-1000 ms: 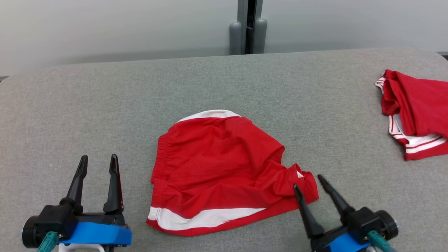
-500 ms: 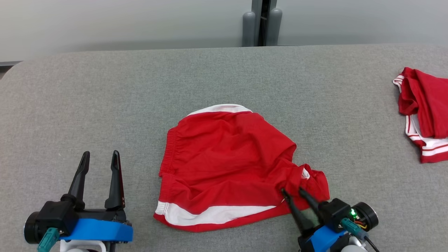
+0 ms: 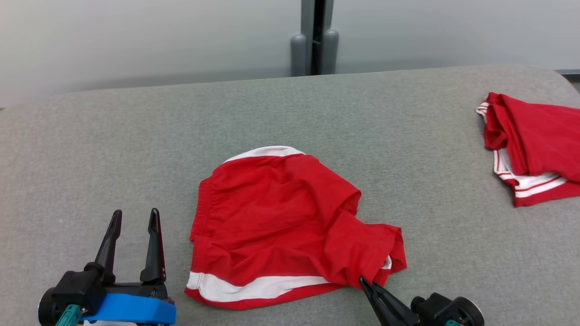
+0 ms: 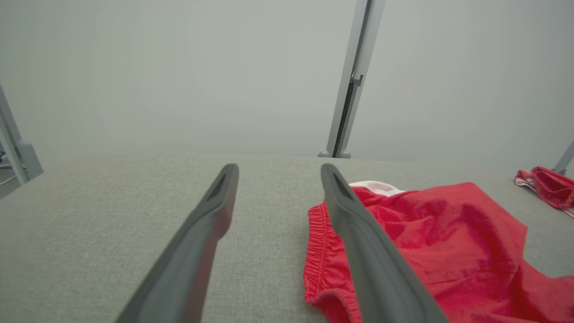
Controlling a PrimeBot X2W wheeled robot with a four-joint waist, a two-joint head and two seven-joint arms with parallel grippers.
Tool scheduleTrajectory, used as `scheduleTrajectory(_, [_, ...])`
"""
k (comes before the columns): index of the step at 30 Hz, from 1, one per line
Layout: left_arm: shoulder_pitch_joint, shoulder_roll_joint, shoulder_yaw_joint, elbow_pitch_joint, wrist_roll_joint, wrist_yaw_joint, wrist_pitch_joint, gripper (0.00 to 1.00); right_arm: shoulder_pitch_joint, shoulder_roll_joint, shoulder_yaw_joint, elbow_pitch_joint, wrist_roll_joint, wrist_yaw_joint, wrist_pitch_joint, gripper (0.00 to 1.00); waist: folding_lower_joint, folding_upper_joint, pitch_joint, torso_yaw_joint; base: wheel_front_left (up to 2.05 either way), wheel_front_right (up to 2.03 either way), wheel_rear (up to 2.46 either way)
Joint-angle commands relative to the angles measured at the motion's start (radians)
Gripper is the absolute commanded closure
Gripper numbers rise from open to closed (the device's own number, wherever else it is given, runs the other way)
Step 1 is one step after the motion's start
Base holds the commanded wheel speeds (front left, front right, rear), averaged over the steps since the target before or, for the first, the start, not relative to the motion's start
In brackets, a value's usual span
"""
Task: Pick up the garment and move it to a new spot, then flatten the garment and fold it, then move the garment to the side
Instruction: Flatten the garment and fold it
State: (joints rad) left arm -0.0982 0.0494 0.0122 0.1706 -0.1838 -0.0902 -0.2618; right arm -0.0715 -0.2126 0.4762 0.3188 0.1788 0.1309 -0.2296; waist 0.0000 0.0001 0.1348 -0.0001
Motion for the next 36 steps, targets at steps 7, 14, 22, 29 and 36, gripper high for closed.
scheduleTrajectory(7, [0.009,0.003,-0.002,-0.005,0.005,0.003,-0.004,0.00,0.132,-0.039,-0.003,-0.232,0.096,0.000,0.147,1.00,0.0000,-0.0001,-0.002,-0.051,0.00,0.00,0.00])
scheduleTrajectory(14, [0.005,0.003,0.006,-0.004,0.009,-0.001,-0.004,0.00,0.203,-0.066,-0.032,-0.365,0.166,0.000,0.271,0.94,0.0000,-0.0001,0.006,-0.072,0.00,0.00,0.00])
scheduleTrajectory(22, [-0.007,0.003,0.000,0.001,0.005,-0.004,-0.004,0.00,0.188,-0.058,-0.094,-0.405,0.106,0.000,0.246,0.00,0.0000,-0.0001,0.013,-0.062,0.00,0.00,0.00])
scheduleTrajectory(29, [-0.009,0.003,0.000,0.000,0.003,-0.001,-0.004,0.00,0.112,-0.071,-0.180,-0.422,0.015,0.000,0.217,0.00,0.0000,-0.0001,0.020,-0.045,0.00,0.00,0.00])
scheduleTrajectory(36, [-0.025,0.003,-0.010,-0.002,0.002,-0.001,-0.004,0.00,0.013,-0.081,-0.216,-0.342,-0.044,0.000,0.240,0.00,0.0000,-0.0001,0.041,-0.018,0.00,0.00,0.00])
